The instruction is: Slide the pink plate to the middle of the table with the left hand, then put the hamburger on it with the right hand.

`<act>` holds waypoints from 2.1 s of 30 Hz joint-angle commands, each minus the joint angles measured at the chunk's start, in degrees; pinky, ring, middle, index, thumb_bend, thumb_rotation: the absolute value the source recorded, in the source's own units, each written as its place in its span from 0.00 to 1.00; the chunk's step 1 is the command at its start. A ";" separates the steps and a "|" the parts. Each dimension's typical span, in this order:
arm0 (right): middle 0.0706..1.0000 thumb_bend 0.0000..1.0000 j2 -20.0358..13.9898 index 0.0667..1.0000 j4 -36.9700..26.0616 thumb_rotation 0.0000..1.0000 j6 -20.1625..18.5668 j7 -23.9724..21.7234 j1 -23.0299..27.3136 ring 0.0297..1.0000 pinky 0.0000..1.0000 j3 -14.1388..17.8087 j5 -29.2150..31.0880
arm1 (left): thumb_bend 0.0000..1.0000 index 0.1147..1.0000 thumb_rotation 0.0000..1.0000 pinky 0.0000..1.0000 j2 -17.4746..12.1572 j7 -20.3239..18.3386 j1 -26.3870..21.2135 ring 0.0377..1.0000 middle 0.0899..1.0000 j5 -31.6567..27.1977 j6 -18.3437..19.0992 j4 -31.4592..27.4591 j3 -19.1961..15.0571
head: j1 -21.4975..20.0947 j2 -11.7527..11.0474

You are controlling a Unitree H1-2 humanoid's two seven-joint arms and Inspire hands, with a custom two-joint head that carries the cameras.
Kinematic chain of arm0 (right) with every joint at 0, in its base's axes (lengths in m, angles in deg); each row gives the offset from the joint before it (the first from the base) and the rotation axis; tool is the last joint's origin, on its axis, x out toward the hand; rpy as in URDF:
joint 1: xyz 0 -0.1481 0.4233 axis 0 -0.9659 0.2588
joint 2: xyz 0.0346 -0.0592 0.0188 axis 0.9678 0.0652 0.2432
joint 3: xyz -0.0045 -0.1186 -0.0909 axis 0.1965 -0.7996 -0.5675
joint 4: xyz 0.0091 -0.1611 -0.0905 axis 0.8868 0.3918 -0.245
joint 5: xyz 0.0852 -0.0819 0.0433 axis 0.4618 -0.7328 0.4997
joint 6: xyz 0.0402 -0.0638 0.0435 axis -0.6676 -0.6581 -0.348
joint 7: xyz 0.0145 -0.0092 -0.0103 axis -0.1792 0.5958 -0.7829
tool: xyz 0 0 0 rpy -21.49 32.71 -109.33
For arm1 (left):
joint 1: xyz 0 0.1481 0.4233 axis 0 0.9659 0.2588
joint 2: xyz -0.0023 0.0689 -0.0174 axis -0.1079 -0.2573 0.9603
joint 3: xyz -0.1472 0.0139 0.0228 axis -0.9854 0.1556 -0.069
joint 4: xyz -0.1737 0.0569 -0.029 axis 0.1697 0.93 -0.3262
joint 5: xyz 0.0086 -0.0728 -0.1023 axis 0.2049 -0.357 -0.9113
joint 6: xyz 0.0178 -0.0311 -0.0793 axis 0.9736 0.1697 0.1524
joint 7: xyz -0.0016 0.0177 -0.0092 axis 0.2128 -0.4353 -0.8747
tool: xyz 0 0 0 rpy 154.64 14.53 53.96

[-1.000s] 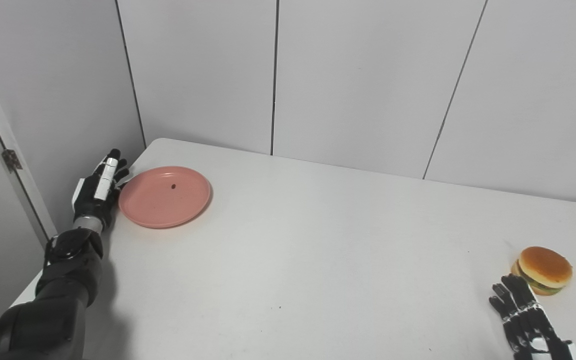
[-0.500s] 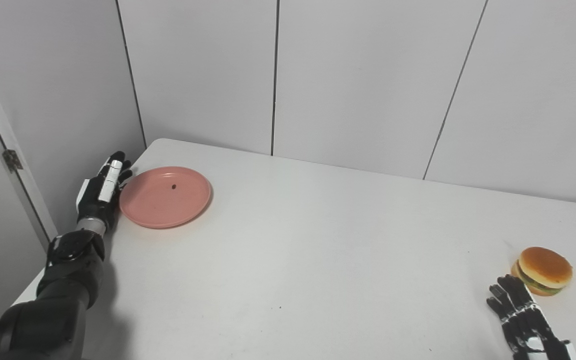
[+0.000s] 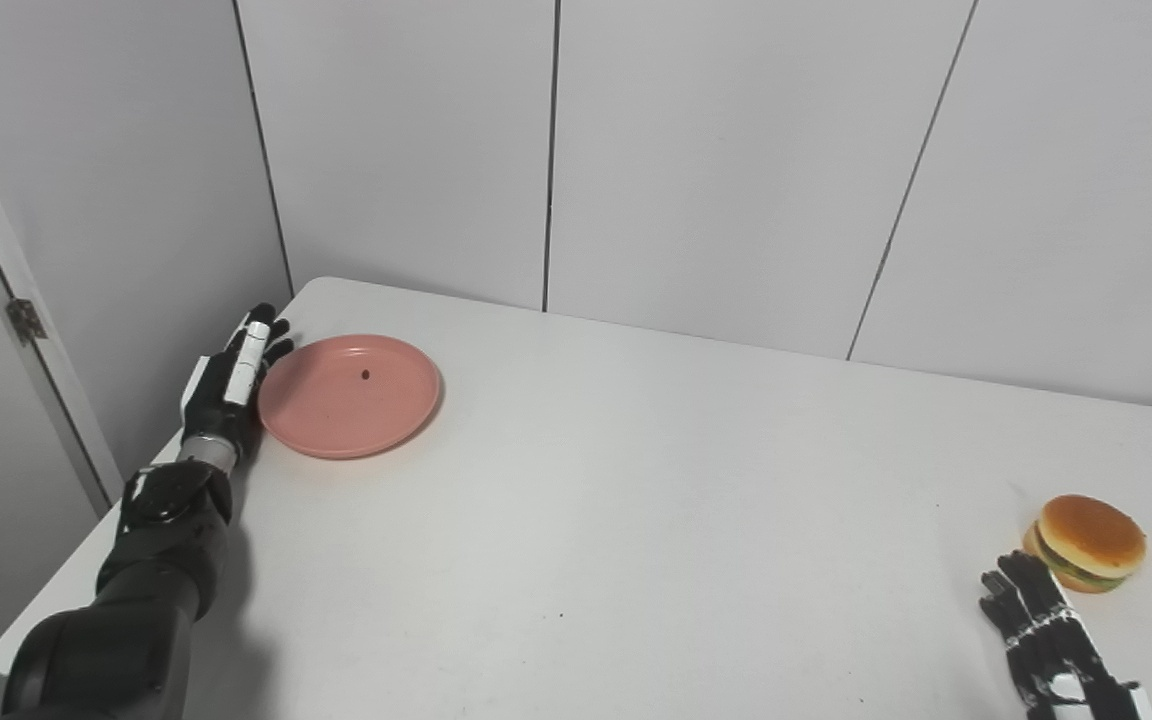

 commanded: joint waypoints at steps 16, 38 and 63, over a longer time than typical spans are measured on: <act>0.95 0.78 -0.88 0.92 3.70 0.82 -4.77 4.14 -0.10 0.94 0.96 -0.07 -2.91 | 1.00 0.94 0.78 0.85 5.76 -1.94 -4.43 0.91 0.91 1.15 -1.18 -0.17 2.87 | -1.71 0.08; 0.93 0.82 1.15 0.90 2.79 0.80 -3.99 6.06 -0.41 0.91 0.91 -2.15 -5.43 | 0.98 0.94 0.81 0.82 10.53 -3.83 -3.13 0.92 0.92 0.89 -1.17 0.07 3.83 | -11.77 1.71; 0.92 0.82 2.97 0.90 1.57 0.81 -3.96 8.38 -0.25 0.90 0.91 -4.39 -8.09 | 0.98 0.94 0.80 0.85 18.16 -0.57 -3.03 0.91 0.90 3.76 -0.81 -3.12 9.48 | -17.26 3.73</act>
